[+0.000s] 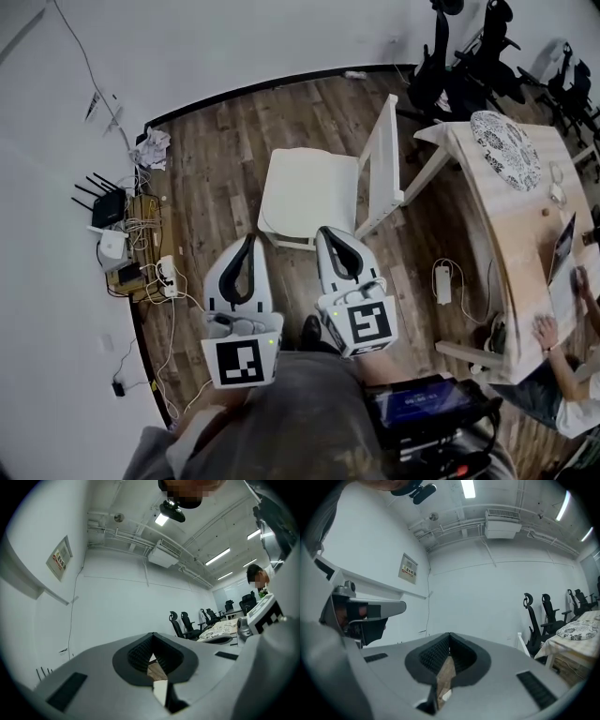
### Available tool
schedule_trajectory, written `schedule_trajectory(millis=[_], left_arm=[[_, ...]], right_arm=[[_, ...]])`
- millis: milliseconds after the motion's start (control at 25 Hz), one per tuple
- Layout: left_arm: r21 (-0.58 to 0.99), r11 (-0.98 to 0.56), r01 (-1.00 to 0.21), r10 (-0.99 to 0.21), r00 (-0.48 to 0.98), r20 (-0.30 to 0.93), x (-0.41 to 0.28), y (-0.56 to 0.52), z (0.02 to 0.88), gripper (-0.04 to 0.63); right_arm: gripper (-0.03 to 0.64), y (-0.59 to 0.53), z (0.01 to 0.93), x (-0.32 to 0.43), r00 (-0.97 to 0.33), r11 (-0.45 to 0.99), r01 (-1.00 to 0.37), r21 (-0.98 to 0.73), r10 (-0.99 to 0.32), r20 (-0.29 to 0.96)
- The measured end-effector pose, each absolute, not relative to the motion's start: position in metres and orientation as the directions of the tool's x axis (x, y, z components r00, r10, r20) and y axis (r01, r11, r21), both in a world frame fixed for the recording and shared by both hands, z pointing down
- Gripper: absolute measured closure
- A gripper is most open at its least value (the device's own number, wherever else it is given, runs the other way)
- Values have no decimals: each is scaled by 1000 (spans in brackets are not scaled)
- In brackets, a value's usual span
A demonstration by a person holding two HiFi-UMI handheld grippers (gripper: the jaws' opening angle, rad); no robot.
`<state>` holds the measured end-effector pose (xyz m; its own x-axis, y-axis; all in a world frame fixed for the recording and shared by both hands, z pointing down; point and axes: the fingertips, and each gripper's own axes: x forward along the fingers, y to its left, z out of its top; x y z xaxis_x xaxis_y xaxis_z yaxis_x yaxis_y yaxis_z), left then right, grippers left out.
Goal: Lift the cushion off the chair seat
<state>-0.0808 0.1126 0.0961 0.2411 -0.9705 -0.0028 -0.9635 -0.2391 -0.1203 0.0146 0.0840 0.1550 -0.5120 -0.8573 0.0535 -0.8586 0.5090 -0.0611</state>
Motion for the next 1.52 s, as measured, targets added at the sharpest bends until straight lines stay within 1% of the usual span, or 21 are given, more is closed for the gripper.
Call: schedule_trajectory(millis=[120, 360, 720, 960, 1200, 1400, 1520], left_arm=[[-127, -239, -963, -970, 241, -4, -81, 101, 96, 589], [-100, -254, -962, -967, 254, 13, -88, 70, 110, 589], [-66, -303, -951, -952, 298, 73, -113, -3, 136, 589], [-52, -375, -926, -925, 369, 94, -124, -61, 151, 589], [-36, -441, -897, -895, 437, 91, -138, -113, 157, 589], [-31, -514, -857, -854, 508, 111, -136, -138, 162, 589], [-16, -531, -847, -843, 526, 110, -136, -152, 167, 589]], right_arm=[[609, 72, 154, 15, -512, 509, -859, -64, -857, 53], [609, 43, 169, 11, -488, 484, -873, -65, -868, 95], [609, -20, 201, -6, -437, 430, -900, -79, -884, 164], [609, -71, 219, -7, -361, 356, -932, -62, -909, 208], [609, -116, 224, -1, -250, 249, -968, -32, -940, 231], [609, -139, 220, 10, -163, 168, -986, -1, -954, 250], [609, -152, 222, 15, -127, 135, -991, 12, -959, 254]])
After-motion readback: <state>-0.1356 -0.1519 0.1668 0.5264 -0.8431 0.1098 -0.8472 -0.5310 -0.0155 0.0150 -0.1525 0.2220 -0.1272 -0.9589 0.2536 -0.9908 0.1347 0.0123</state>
